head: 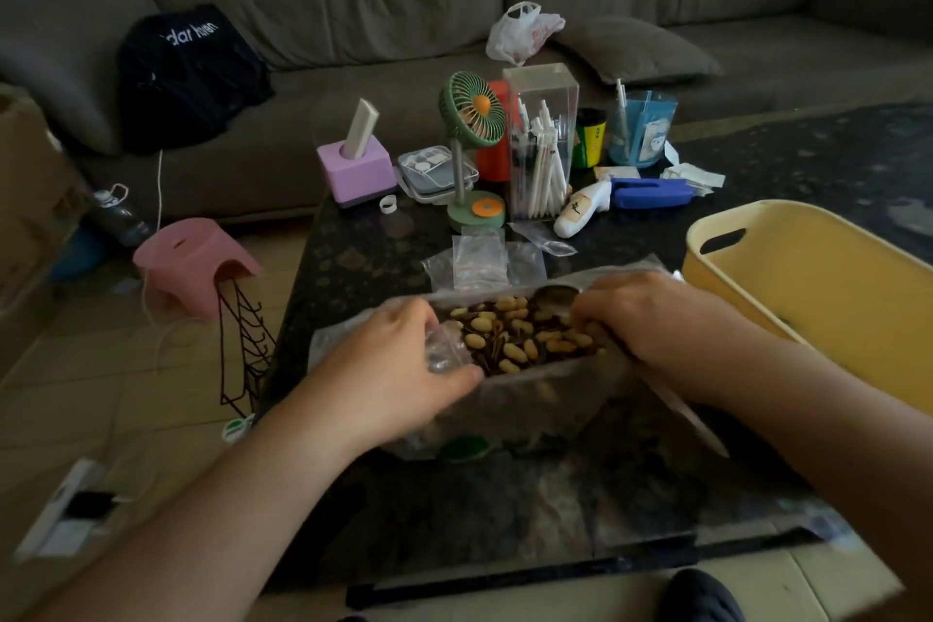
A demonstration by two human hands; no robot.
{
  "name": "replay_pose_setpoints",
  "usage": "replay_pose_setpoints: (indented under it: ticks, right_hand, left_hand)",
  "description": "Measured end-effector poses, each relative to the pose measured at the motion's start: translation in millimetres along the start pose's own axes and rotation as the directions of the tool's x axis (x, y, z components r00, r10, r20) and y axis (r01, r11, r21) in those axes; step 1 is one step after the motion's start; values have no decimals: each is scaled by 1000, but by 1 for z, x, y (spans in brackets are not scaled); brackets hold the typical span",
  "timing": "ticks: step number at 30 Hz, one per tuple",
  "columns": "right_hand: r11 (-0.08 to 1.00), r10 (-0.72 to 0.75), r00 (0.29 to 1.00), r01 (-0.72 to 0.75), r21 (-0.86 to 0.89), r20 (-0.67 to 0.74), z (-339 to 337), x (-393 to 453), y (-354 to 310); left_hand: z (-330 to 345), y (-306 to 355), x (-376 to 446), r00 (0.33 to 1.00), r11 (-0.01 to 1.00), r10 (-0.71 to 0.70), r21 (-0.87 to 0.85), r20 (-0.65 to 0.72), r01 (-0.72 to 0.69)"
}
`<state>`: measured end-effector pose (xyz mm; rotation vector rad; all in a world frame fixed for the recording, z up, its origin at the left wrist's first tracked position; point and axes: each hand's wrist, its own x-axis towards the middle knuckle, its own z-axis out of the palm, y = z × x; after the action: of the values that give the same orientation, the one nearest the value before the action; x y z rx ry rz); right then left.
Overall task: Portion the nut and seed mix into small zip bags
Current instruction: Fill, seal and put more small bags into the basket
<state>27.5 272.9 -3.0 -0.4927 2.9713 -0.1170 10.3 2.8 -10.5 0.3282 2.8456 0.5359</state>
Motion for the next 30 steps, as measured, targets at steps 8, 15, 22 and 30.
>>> replay_pose_setpoints:
  ticks: [8, 15, 22, 30]
  right_hand:
    - [994, 98, 995, -98, -38, -14, -29, -10, -4]
    - [965, 56, 996, -36, 261, -68, -7, -1, -21]
    - [990, 99, 991, -89, 113, -88, 6, 13, -14]
    - [966, 170, 985, -160, 203, -30, 6, 18, -24]
  left_hand:
    - [-7, 14, -14, 976, 987, 146, 90, -162, -132]
    - [12, 12, 1, 996, 995, 89, -41, 22, -88]
    - [24, 12, 26, 996, 997, 72, -39, 45, -71]
    - [33, -4, 47, 987, 991, 33, -134, 158, -11]
